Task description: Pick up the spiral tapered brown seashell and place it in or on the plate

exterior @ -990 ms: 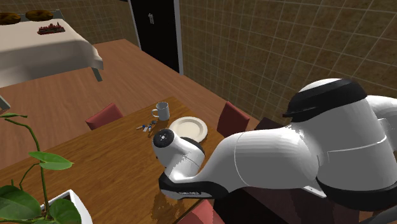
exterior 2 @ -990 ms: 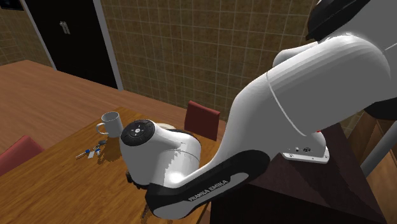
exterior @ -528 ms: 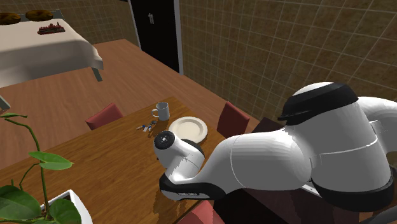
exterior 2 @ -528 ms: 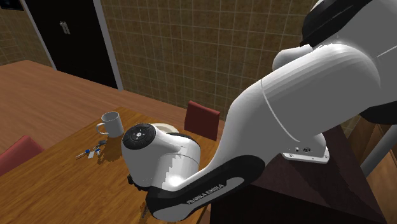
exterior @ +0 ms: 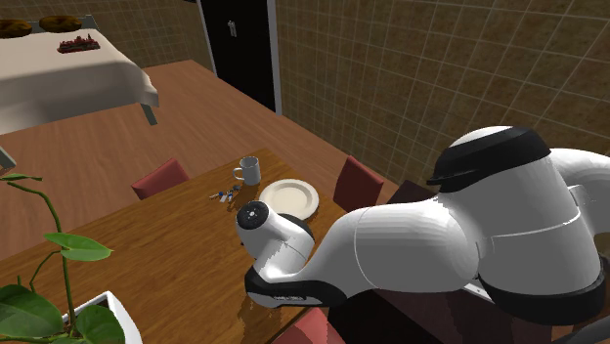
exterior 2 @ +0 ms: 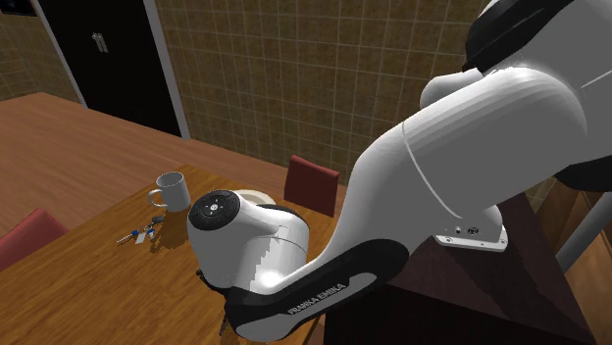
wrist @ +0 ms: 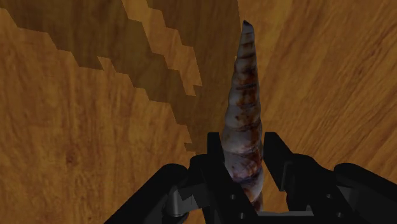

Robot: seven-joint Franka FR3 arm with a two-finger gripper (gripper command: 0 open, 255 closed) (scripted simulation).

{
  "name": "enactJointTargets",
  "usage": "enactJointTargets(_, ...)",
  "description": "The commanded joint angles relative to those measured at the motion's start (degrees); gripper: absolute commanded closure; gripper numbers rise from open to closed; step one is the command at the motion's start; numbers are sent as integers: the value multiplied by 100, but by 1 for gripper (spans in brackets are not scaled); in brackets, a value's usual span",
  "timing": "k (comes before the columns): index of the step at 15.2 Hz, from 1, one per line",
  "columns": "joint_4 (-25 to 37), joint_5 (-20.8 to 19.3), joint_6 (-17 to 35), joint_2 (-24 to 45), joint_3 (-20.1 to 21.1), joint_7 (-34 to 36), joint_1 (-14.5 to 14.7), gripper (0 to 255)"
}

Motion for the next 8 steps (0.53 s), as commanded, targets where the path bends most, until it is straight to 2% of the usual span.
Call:
enactJointTargets(1, -2, -1, -1, -2, 0, 0, -1, 255)
enactJointTargets(4, -2, 1, 1, -2, 2, -1, -3, 255)
enactJointTargets(8, -127, -168, -148, 194, -244, 47, 173, 255)
